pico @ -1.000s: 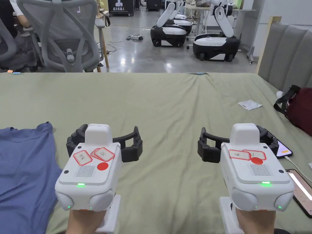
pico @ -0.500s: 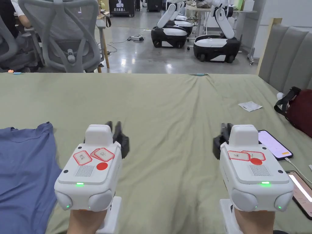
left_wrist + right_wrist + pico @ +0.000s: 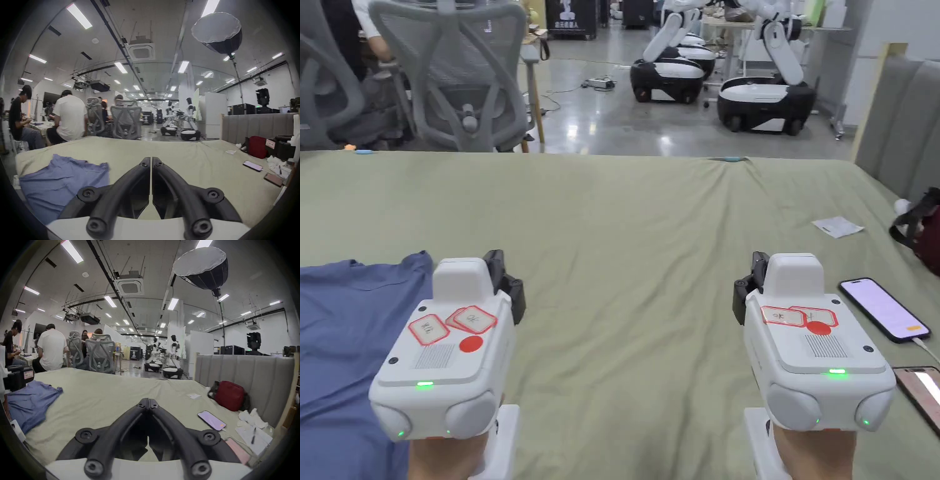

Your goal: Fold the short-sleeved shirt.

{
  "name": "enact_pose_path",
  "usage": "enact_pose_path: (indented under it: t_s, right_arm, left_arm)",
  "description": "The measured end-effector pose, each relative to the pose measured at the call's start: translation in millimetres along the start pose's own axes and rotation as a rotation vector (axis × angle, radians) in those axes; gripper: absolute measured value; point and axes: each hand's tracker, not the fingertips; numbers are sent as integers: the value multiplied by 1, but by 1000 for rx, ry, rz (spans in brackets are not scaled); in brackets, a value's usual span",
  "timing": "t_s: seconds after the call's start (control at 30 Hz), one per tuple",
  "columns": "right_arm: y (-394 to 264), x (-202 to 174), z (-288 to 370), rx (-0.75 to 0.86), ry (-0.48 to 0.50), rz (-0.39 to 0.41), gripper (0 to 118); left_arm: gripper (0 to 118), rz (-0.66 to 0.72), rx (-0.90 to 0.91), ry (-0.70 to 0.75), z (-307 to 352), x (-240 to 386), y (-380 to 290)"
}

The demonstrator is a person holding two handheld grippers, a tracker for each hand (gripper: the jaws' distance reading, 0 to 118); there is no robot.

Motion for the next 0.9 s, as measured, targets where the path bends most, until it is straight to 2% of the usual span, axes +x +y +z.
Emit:
enact_pose_path:
  t_s: [0.1,0.3,0.4,0.47,0.6,0.7,0.8,0.9]
  right_arm:
    - [8,-53,-14,17,98,14,0]
    - [23,-192,-21,65,423,30,0]
    - [28,-242,-11,76,563,43,0]
    - [29,-264,-7,70,599,46,0]
    - [27,-280,-6,60,614,48,0]
    - [25,-281,-7,45,616,44,0]
    - [21,-280,-10,32,596,49,0]
    - [16,-277,-17,19,584,56,0]
  left_arm:
    - [0,-21,1,130,19,-50,1]
    - [0,-82,-18,413,84,-154,3]
    - [0,-77,-12,567,113,-194,5]
    - [0,-41,-3,615,128,-214,5]
    - [0,-41,-26,625,138,-227,0]
    - [0,-53,-88,574,124,-227,-1]
    - [0,-18,-189,504,91,-226,5]
    - [2,-43,-253,450,41,-225,13]
